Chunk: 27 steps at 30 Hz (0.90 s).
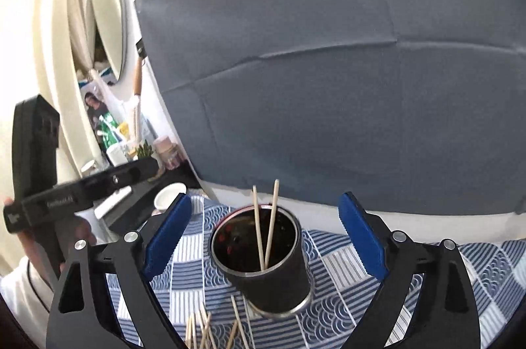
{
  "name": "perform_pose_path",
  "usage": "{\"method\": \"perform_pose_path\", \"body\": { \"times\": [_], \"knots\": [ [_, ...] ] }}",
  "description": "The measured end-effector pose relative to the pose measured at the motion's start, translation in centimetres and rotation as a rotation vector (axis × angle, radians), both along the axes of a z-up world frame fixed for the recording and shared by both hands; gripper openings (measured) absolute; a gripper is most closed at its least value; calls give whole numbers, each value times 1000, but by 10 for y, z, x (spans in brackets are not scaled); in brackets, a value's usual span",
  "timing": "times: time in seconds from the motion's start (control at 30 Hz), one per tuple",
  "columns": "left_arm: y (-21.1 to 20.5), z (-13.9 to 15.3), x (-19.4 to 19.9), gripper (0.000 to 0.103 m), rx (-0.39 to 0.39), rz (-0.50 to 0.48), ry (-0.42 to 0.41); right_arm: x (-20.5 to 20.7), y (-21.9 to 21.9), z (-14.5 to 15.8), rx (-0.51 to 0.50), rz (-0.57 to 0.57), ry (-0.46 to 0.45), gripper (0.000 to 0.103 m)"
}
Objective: Organize utensils
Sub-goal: 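Drop both skewers into the black cup and open both tools, then lower both tools to the skewer pile and close each on a skewer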
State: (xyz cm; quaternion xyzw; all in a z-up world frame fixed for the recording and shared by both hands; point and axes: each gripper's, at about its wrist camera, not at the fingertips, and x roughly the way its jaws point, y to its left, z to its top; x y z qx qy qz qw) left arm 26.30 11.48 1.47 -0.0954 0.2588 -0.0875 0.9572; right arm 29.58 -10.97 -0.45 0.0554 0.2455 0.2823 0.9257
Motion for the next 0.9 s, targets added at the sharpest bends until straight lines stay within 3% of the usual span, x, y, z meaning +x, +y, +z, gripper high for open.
{"method": "perform_pose_path", "body": {
  "times": [0.3, 0.57, 0.9],
  "knots": [
    [1, -18, -45, 95, 46, 33, 97, -36, 3, -3, -107, -7, 2, 94],
    [1, -60, -76, 97, 96, 94, 200, -50, 2, -23, -115, 10, 101, 95],
    [3, -118, -105, 97, 75, 122, 356, -52, 7, -67, -207, 39, 216, 95]
  ]
}}
